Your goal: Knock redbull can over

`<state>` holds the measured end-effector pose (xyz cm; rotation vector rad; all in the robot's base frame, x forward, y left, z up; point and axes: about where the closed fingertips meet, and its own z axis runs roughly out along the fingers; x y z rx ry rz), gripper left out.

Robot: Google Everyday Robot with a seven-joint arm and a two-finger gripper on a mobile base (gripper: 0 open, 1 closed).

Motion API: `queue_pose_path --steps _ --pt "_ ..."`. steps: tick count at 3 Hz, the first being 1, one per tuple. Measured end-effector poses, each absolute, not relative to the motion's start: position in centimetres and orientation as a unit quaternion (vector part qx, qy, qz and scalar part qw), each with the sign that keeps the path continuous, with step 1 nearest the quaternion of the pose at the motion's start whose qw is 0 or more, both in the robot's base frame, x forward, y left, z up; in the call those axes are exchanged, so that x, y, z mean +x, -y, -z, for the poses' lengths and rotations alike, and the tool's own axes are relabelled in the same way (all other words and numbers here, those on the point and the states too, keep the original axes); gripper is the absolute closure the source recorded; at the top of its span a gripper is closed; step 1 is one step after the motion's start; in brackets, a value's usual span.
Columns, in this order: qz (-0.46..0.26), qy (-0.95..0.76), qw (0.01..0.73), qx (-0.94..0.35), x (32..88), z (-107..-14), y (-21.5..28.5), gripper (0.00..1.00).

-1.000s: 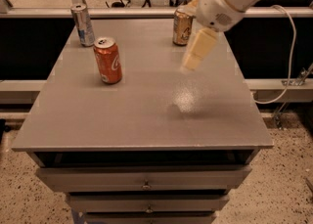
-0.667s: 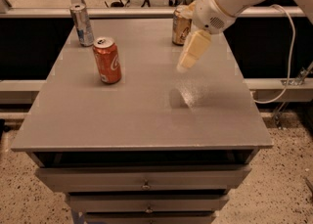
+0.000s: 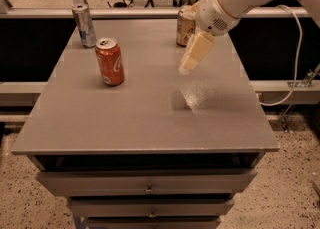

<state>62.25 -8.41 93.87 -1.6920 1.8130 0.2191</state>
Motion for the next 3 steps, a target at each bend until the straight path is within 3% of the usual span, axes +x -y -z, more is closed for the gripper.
queue_pose_path --steps 3 --pt "-0.081 -0.64 0.396 -0.653 72.1 -94.7 3.8 0.0"
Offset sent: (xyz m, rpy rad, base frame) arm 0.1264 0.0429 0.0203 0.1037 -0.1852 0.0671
